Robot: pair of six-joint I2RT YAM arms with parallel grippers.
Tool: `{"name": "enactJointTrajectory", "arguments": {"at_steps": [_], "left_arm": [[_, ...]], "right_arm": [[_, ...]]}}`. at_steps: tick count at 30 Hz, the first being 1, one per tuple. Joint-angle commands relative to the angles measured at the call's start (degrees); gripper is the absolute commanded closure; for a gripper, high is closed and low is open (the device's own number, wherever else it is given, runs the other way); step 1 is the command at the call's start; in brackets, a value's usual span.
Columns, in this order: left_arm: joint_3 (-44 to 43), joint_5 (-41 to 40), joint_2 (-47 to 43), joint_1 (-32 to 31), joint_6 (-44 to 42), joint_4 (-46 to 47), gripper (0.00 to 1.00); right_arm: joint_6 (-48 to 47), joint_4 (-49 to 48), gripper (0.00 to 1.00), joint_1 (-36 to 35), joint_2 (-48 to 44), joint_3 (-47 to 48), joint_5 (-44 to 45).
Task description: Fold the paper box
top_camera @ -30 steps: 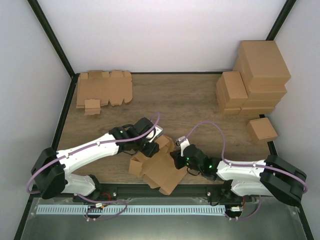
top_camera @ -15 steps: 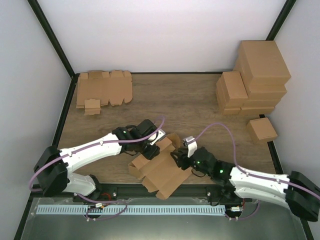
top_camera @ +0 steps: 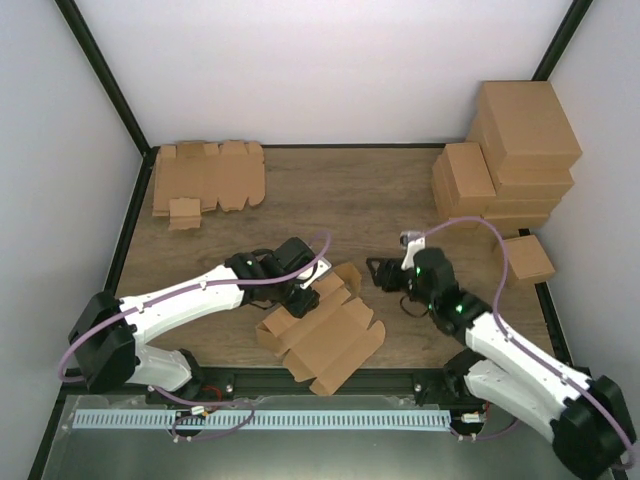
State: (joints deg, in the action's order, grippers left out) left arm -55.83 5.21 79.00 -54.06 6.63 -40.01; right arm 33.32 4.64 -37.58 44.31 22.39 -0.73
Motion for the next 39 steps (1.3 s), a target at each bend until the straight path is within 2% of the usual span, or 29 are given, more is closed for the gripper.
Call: {"name": "enactJointTrajectory", "arguments": {"at_steps": [1,4,11,13,16,23,31,39], "left_arm": [[-1.3,-0.5,0.1,-0.3,-1.0,-0.6,0.53],[-1.3,-0.4,0.1,-0.3,-1.0,-0.5,0.53],[-1.4,-0.2,0.2,-0.3,-1.1,-0.3,0.53],[-1.3,-0.4,0.2,-0.3,-1.0,-0.4,0.54],[-1.0,-0.4,0.1,-0.4,-0.8,-0.2,0.54],[-0.8,-1.0,0.4,-0.4,-0.1,0.5,0.54],[-1.4,-0.2,1.0,-0.3,-0.2,1.2,0.54],[-1.2,1.8,0.6,-0.4,0.2,2.1,0.54]], "right_arm": [[-2.4,-0.2,0.41,11.0,9.5,7.5,-15.8],[-3.2,-2.1,0.42,16.1,19.4,12.3,-21.9],[-7.9,-5.1,0.65,17.3,44.1,23.1,-31.8],[-9.4,-5.6,0.73,17.2,48.9,25.7,-36.8],[-10.6,-6.3,0.79,17.1,52.9,26.6,-43.2],[-11.4,-11.3,0.83,15.6,48.8,19.1,-50.4],[-11.5,-13.2,0.82,13.4,39.7,10.5,-47.4],[-12.5,-16.7,0.77,13.1,34.7,5.8,-43.4]]}}
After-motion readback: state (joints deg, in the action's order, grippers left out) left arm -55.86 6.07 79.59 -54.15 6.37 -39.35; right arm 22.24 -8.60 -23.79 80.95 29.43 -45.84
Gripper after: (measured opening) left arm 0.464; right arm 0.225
